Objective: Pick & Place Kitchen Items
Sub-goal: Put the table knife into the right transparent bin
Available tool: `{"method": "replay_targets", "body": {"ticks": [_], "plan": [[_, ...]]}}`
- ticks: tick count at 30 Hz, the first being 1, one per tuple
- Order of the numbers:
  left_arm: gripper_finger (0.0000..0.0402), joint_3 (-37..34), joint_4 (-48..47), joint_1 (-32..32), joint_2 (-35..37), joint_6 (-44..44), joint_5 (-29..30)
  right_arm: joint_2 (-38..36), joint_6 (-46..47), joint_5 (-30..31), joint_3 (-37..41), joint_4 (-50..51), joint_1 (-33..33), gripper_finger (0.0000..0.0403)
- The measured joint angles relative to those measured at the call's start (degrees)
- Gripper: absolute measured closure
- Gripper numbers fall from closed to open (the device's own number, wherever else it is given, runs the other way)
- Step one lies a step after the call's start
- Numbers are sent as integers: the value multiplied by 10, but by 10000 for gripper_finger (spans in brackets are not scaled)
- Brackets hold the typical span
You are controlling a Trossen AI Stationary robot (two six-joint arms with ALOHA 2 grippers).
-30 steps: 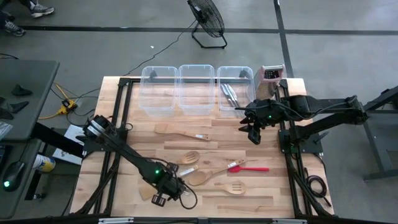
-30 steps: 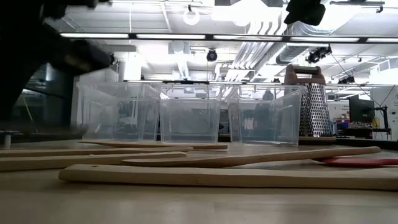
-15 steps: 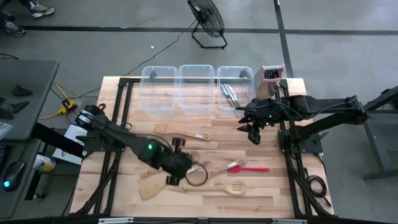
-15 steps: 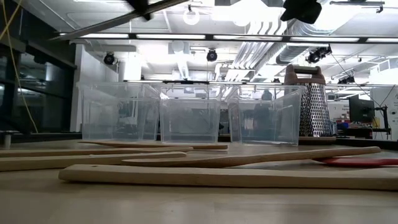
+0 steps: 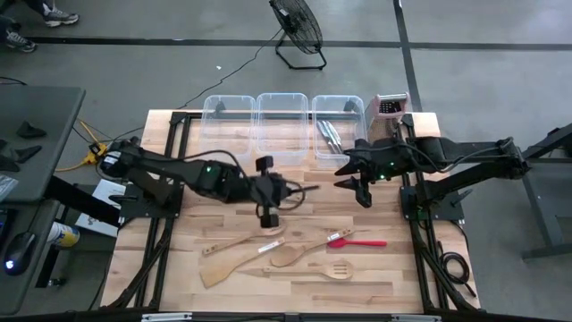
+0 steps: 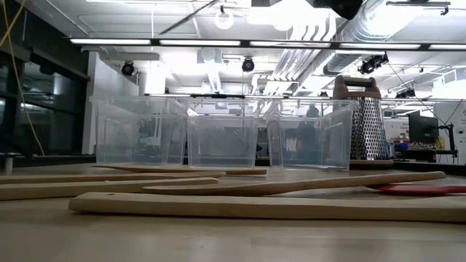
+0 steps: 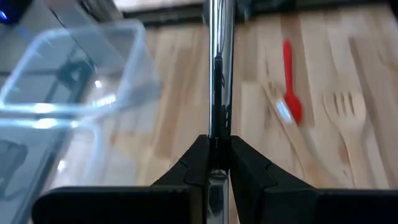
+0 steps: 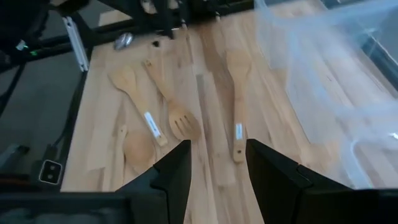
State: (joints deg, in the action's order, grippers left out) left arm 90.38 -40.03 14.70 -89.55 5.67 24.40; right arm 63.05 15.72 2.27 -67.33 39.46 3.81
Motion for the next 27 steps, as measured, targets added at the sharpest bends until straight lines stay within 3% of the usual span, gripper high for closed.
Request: {"method": "replay_targets", "body": {"ticks": [6, 12, 23, 27], "plan": [[366, 0, 83, -29, 1, -27, -3, 0, -19, -11, 0, -52, 0, 256], [366, 0, 142, -49, 1, -29, 0, 0, -49, -32, 0, -166, 0, 256], [366, 0, 241, -62, 1, -62, 0, 7, -84, -7, 0, -260, -2, 255], [366, 0, 251, -65, 1, -63, 0, 17, -85, -4, 0, -299, -2, 234]]}}
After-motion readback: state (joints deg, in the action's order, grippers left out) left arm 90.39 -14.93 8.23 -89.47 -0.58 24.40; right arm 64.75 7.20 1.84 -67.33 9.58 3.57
